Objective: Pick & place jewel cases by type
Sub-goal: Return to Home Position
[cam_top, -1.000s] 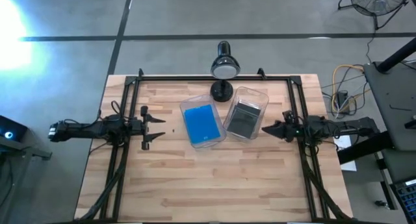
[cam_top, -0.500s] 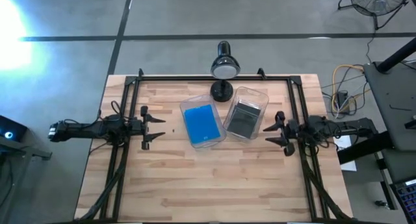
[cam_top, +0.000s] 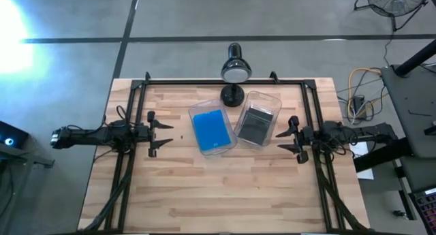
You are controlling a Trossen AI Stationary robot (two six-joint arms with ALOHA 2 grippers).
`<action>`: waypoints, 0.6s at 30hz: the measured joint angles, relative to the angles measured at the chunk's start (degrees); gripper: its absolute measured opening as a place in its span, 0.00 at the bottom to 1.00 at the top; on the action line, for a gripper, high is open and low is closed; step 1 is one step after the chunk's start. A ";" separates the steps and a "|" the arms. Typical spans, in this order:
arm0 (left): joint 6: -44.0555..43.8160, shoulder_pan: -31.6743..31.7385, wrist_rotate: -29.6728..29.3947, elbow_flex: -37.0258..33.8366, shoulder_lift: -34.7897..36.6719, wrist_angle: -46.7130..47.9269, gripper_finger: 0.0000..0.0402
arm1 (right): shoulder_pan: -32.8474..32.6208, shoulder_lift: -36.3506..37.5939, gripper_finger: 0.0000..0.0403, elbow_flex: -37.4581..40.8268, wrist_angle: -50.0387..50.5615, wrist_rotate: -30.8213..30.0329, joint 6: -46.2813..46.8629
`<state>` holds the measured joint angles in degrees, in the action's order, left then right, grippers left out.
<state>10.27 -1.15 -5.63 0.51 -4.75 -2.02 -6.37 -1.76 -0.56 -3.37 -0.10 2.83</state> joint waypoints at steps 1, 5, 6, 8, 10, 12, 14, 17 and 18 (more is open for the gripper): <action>0.00 0.00 0.00 0.00 0.00 -0.02 0.53 | 0.00 -0.11 0.45 0.00 0.02 0.00 0.45; 0.00 -0.04 -0.02 0.00 0.00 -0.02 0.53 | 0.00 -0.25 0.45 0.02 0.05 -0.02 1.11; 0.00 -0.04 -0.02 0.00 0.00 0.00 0.53 | 0.00 -0.24 0.45 0.02 0.08 -0.02 1.07; 0.00 -0.04 -0.02 0.00 0.00 -0.01 0.53 | 0.00 -0.26 0.45 0.02 0.17 -0.02 1.09; 0.00 -0.04 -0.02 0.00 0.00 -0.02 0.53 | 0.00 -0.24 0.45 0.02 0.11 0.00 1.23; 0.00 -0.04 -0.02 0.00 0.00 -0.02 0.53 | 0.00 -0.26 0.45 0.02 0.16 -0.01 1.18; 0.00 -0.04 -0.02 0.00 0.00 0.00 0.53 | 0.00 -0.26 0.45 0.02 0.14 0.00 1.24; 0.00 -0.04 -0.02 0.00 0.00 0.00 0.53 | 0.00 -0.26 0.45 0.02 0.14 0.00 1.14; 0.00 -0.04 -0.02 0.00 0.00 -0.01 0.53 | 0.00 -0.26 0.45 0.02 0.14 0.00 1.09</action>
